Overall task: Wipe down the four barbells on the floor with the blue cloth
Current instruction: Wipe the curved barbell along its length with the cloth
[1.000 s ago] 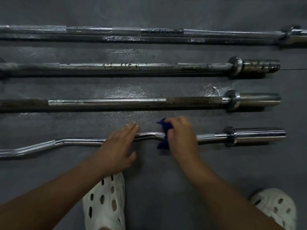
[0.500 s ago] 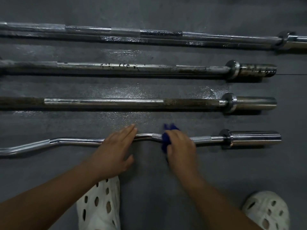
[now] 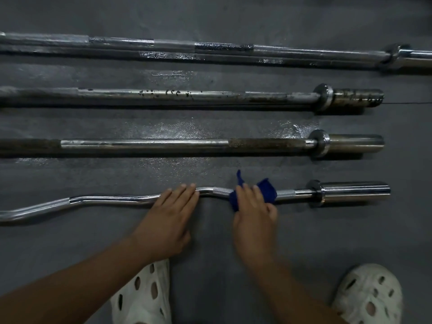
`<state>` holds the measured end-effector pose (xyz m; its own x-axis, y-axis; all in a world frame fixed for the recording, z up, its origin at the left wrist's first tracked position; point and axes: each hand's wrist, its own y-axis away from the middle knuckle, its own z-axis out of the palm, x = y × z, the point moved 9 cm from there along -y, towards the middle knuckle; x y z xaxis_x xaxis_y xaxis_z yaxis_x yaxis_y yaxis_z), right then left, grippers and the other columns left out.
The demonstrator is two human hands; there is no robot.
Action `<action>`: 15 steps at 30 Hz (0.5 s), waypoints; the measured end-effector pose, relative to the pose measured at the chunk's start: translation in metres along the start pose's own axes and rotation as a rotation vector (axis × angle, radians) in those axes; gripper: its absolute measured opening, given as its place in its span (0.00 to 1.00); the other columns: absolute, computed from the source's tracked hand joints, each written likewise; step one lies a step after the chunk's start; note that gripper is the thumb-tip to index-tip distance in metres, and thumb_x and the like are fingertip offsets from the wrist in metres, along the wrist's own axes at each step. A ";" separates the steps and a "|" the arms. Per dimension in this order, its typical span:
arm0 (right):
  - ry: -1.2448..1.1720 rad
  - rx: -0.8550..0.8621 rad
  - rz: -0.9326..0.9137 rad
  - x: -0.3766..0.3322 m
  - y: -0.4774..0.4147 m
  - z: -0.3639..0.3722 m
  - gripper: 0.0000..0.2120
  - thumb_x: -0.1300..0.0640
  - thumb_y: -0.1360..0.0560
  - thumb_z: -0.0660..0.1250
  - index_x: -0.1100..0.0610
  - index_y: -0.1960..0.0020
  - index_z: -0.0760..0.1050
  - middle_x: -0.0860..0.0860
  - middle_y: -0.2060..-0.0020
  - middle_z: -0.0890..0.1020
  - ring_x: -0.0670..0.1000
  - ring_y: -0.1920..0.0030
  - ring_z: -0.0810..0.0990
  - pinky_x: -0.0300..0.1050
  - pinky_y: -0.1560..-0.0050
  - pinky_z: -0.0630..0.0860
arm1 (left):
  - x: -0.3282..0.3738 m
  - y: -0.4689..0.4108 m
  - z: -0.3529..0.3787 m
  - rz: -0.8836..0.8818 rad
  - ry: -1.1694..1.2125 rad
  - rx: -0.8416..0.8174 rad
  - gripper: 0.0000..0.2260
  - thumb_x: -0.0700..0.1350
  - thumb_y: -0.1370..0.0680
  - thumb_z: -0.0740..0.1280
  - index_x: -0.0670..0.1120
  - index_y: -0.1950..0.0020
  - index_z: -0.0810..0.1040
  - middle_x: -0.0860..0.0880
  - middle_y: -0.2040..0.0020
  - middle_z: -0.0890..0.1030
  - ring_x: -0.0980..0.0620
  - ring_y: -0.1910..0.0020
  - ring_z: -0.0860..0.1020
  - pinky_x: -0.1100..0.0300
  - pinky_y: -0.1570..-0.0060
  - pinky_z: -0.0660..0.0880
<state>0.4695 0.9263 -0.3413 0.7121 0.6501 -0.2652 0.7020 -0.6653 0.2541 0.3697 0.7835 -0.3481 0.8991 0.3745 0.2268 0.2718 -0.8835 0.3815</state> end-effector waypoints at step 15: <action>-0.224 0.195 0.220 0.094 0.001 -0.037 0.29 0.71 0.29 0.62 0.55 0.30 0.72 0.54 0.32 0.75 0.55 0.32 0.71 0.58 0.28 0.64 | 0.004 -0.003 0.009 -0.034 -0.062 0.014 0.43 0.53 0.37 0.68 0.40 0.24 0.66 0.40 0.23 0.64 0.41 0.25 0.65 0.45 0.29 0.57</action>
<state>0.5371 1.0005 -0.3317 0.8103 0.4017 -0.4267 0.5020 -0.8515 0.1516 0.3757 0.7853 -0.3570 0.9086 0.3865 0.1581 0.3066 -0.8746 0.3757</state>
